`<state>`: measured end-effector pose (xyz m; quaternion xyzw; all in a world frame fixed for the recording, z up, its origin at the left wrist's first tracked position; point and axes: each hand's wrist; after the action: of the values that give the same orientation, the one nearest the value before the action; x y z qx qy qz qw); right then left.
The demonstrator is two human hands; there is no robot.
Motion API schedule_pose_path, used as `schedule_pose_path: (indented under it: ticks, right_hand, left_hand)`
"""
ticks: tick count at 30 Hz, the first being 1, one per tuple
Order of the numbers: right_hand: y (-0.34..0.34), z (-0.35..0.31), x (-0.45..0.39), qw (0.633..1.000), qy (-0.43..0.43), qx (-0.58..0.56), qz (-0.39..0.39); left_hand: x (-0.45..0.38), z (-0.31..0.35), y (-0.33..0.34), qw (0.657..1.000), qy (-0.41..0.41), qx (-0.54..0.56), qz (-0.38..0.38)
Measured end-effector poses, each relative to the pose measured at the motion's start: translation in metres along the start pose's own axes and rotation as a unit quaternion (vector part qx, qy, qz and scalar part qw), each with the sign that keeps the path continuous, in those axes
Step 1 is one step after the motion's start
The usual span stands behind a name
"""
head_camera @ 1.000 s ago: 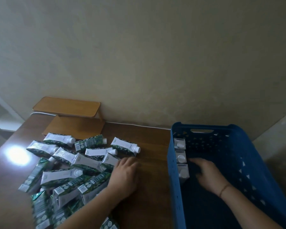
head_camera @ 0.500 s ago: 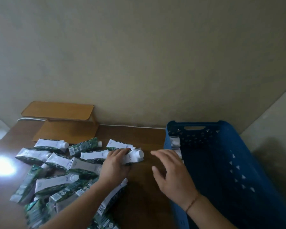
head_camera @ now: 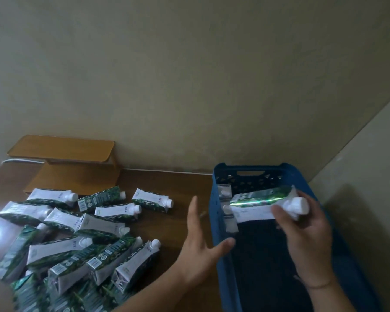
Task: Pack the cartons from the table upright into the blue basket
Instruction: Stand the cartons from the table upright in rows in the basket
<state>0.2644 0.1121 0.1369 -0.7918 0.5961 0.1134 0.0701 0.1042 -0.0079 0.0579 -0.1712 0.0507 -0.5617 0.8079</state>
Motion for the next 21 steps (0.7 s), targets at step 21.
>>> schedule_pose_path:
  ticks: [21]
  right_hand:
    - [0.032, 0.113, 0.020, 0.853, 0.135, 0.383, -0.327]
  left_hand:
    - [-0.012, -0.016, -0.016, 0.988, -0.051, 0.014, -0.142]
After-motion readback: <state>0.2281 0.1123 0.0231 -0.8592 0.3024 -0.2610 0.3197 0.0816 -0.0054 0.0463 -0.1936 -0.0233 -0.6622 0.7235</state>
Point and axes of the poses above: each hand's wrist, its own x-axis away from the middle knuckle, its own y-axis out of the palm, z = x × y, and after that the axes turned 14 degrees about -x, right-handed
